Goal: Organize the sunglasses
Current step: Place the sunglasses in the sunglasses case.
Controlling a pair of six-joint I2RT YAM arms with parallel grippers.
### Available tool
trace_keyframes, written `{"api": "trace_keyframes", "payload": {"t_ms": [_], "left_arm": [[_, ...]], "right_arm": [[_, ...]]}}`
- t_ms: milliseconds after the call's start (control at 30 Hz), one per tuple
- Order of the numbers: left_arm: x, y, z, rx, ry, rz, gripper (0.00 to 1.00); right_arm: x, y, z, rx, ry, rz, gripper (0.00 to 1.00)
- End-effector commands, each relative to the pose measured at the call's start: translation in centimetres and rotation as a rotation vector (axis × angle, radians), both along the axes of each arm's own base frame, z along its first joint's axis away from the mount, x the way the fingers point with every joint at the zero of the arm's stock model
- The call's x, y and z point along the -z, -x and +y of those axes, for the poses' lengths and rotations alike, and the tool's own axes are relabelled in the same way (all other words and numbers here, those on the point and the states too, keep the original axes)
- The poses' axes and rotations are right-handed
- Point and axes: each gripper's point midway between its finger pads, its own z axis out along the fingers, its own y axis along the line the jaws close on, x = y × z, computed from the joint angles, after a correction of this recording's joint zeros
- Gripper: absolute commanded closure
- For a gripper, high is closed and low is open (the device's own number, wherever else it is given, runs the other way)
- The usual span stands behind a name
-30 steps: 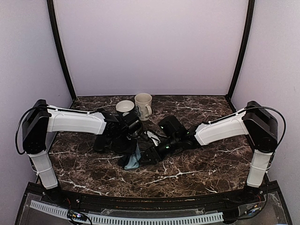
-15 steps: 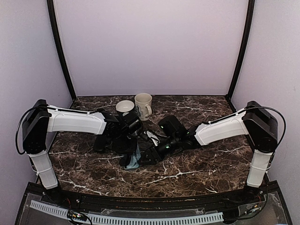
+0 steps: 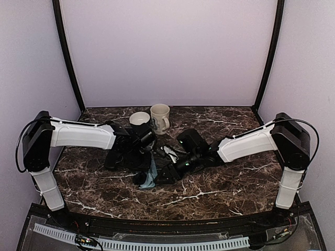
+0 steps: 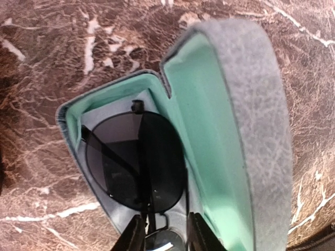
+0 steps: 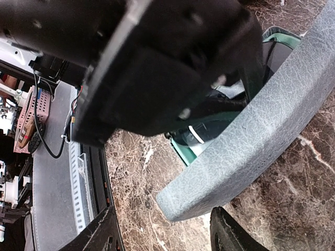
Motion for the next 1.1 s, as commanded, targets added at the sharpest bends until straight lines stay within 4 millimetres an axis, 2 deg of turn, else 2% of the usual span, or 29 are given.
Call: {"api": "trace_keyframes", "payload": {"t_ms": [0, 133, 333, 533, 767, 1067], "left_arm": [[-2.7, 0.0, 1.0, -0.02, 0.02, -0.045, 0.68], [-3.4, 0.3, 1.6, -0.02, 0.023, -0.056, 0.61], [-3.6, 1.7, 2.5, -0.027, 0.074, -0.055, 0.57], [-2.2, 3.9, 3.0, -0.049, 0.173, -0.017, 0.49], [-0.7, 4.7, 1.8, -0.041, 0.258, 0.02, 0.45], [-0.3, 4.8, 0.1, -0.017, 0.324, 0.052, 0.45]], "right_arm": [[-0.6, -0.2, 0.1, -0.006, -0.032, -0.017, 0.39], [-0.6, -0.2, 0.1, -0.001, -0.03, -0.012, 0.38], [-1.1, -0.4, 0.1, 0.014, -0.034, -0.019, 0.39], [-1.4, -0.5, 0.0, 0.025, -0.036, -0.014, 0.38], [-1.2, -0.5, 0.3, 0.028, -0.036, -0.006, 0.39], [-1.1, -0.4, 0.4, 0.029, -0.034, 0.001, 0.39]]}}
